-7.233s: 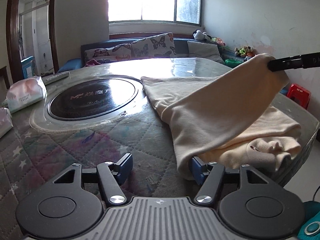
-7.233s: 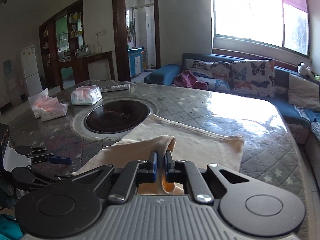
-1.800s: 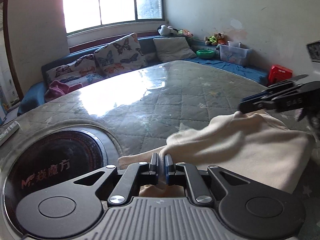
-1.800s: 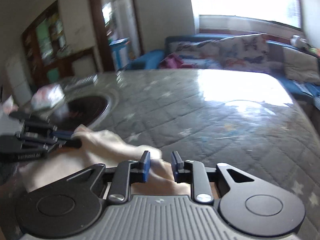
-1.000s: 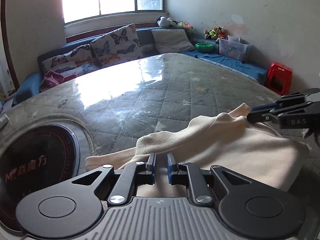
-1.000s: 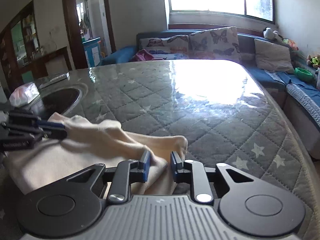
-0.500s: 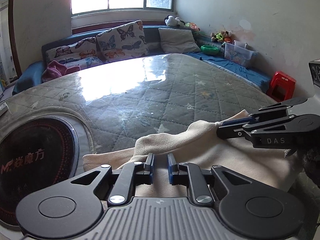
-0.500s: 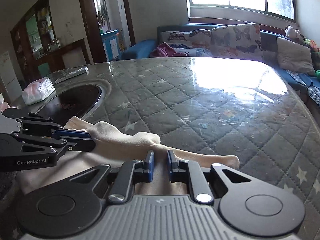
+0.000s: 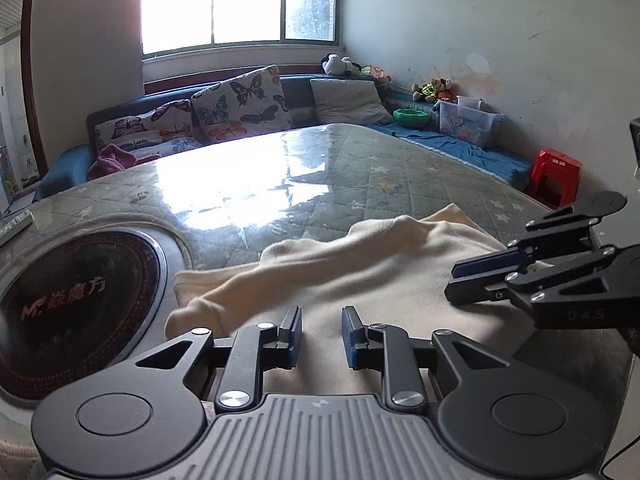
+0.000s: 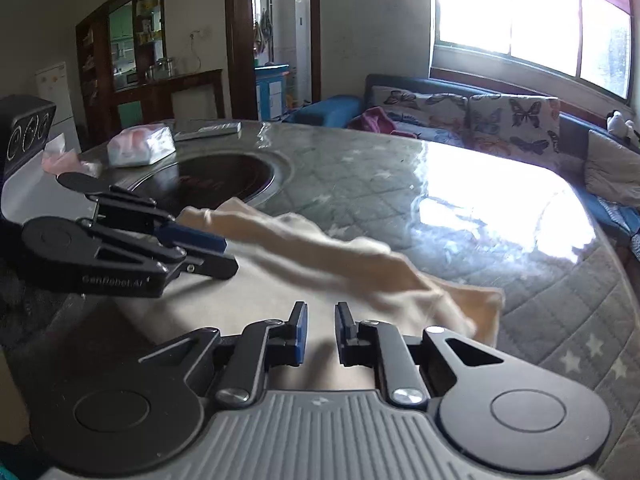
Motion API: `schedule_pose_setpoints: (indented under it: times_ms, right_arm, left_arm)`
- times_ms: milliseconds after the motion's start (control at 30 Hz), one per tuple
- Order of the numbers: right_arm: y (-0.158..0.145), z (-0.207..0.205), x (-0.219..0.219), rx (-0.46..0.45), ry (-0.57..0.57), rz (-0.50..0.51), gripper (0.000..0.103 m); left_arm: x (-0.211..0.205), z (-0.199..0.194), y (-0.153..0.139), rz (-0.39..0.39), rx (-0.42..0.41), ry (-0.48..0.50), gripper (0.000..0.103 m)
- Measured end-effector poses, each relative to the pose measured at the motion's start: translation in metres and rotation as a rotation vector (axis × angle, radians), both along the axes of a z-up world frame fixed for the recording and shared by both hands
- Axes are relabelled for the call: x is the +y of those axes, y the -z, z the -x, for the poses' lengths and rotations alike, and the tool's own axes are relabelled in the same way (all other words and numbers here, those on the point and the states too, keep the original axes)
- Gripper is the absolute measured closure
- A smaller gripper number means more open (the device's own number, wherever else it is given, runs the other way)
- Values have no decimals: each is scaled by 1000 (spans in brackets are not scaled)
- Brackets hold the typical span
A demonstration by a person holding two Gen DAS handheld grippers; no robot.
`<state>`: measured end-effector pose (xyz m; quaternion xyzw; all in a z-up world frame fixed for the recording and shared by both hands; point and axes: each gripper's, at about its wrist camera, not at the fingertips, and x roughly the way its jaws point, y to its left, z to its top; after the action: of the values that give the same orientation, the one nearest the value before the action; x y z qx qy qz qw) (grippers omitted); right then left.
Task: Fold clothes
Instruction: 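Press and smooth the folded sweatshirt with both grippers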
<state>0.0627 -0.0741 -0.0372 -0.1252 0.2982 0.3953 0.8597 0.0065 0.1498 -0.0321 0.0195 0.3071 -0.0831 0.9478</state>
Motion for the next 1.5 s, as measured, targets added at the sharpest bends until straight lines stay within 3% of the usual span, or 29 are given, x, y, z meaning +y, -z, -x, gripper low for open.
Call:
schedule_pose_setpoints:
  times_ms: [567,900,1033,1300,1500]
  right_arm:
    - [8,29,-31,-11,39,-36,88]
    - [4,43,-39,-37,27,-24,88]
    - [-8,55,-36,-65,-2,-59,88]
    - [11,59,-23,-48,-15,-49,88]
    - [-1,58,-35,-29,17,-97,89]
  left_arm:
    - [0,22,5,44,8,-28,78]
    - [-9,38,-2,38,-10,-2,78]
    - [-20,42,-14,67,-42,65,79]
    - [-35,38,7,65,-18,91,80]
    - [-34,40,7,71,-11,88,79]
